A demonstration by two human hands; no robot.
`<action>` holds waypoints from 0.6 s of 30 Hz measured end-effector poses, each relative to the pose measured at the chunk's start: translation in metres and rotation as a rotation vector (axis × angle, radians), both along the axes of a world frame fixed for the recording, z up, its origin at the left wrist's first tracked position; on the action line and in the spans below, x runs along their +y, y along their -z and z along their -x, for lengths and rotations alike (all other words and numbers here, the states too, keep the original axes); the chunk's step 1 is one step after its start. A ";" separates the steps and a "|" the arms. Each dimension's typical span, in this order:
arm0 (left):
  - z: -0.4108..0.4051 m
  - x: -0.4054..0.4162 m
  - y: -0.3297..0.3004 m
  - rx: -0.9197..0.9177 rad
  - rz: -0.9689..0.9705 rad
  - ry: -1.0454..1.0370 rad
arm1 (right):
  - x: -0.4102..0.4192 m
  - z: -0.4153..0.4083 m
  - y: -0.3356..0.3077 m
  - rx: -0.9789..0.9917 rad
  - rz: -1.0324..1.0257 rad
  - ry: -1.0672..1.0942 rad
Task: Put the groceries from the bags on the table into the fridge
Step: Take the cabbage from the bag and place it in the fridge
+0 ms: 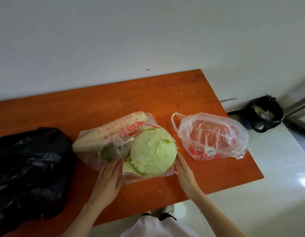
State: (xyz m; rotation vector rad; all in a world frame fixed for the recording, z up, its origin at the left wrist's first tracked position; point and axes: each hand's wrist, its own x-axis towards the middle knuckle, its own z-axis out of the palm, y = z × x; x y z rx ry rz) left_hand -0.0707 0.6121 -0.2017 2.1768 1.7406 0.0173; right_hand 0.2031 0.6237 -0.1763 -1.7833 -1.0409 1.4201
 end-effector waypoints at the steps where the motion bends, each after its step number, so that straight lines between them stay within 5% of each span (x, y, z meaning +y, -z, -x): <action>1: -0.003 -0.002 0.006 0.041 0.015 0.013 | -0.001 -0.001 0.001 -0.050 0.022 -0.045; 5: -0.012 0.000 0.011 0.152 0.038 0.000 | 0.001 -0.003 0.001 -0.227 0.089 -0.220; 11: -0.025 0.019 -0.041 -0.213 -0.027 -0.189 | 0.009 -0.003 -0.022 -0.477 -0.108 0.039; 14: -0.044 0.031 -0.075 -0.505 0.004 -0.422 | 0.018 0.000 -0.032 -0.302 0.021 0.106; 18: -0.079 0.046 -0.106 -0.752 0.279 -0.567 | 0.023 0.007 -0.038 0.130 0.296 0.256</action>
